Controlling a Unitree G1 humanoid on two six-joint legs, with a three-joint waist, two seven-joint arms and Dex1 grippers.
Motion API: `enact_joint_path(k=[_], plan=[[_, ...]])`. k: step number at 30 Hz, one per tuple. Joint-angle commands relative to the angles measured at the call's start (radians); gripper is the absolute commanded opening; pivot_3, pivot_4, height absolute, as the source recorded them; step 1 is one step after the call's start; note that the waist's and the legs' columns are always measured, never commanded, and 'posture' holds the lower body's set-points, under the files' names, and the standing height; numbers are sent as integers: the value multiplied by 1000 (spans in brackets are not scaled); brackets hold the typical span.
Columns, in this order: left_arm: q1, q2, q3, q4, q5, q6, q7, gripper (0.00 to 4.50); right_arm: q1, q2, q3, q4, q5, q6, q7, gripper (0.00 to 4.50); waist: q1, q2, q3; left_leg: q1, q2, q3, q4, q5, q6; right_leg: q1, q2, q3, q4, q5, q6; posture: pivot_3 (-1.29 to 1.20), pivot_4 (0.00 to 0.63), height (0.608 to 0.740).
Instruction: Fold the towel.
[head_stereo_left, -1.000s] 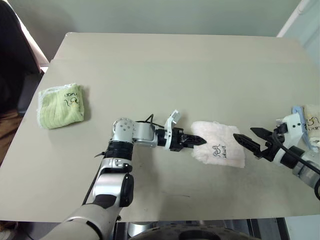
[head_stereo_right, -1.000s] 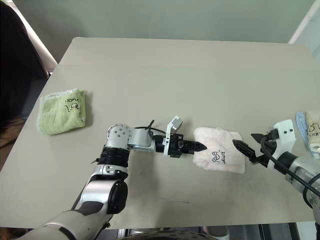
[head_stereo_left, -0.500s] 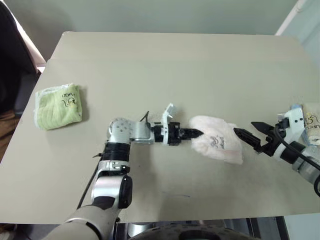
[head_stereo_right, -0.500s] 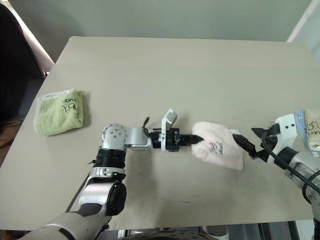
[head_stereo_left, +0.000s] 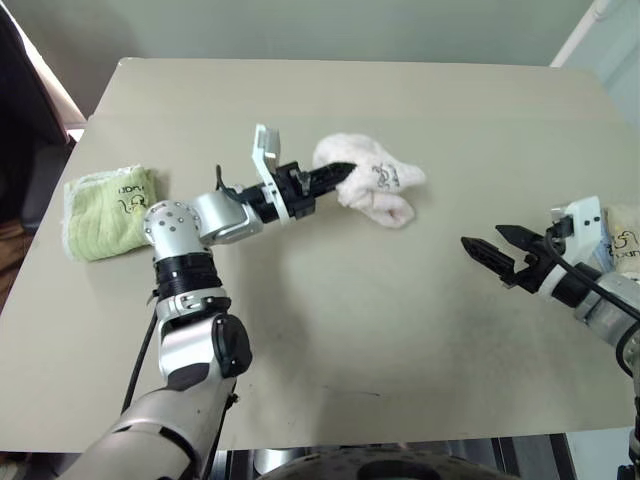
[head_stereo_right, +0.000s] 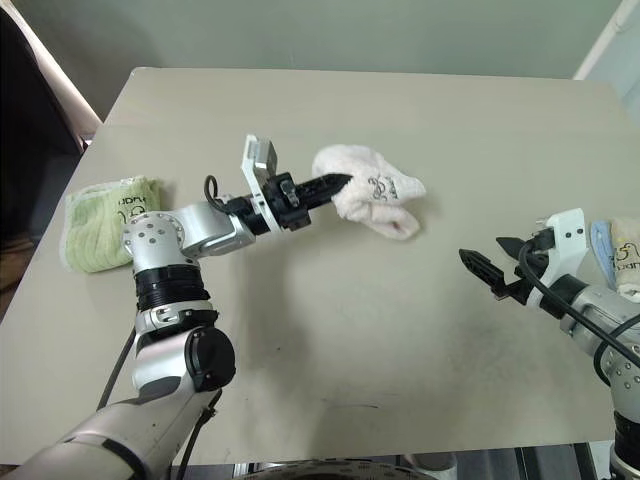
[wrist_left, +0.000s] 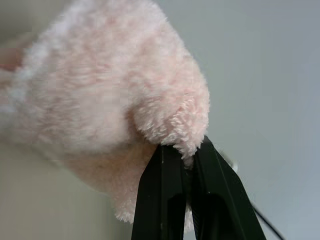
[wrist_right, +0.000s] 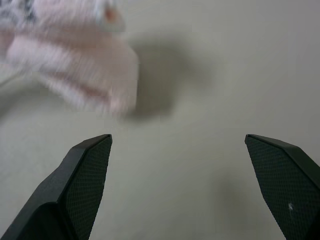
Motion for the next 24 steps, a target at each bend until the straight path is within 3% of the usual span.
enact_joint_path(k=[1,9,16,24], plan=[[-70,32,34,6,3,-82,20,25,-35,0,3,7,-9,-25,16,4500,0,0,0,0,0,0,0,0,0,0,0,0,0,0,0,0,150,740],[-217,161,76,142,98,-339,0,25,-95,9,50,49,-33,-39,31,4500,-4,0,1,-2,1,0,-1,0,0,-3,1,0,1,1,-1,0,150,740],[-319,307,78,274,234,-572,-64,25,-140,10,83,97,-62,-55,62,4500,-5,0,1,-16,1,-1,2,0,0,-18,0,-1,0,5,-1,0,150,740],[-236,427,93,206,328,-643,-48,25,-173,-2,120,132,-87,-59,113,4500,-7,0,1,-24,1,-1,2,0,0,-27,0,-2,0,6,-2,0,150,740]])
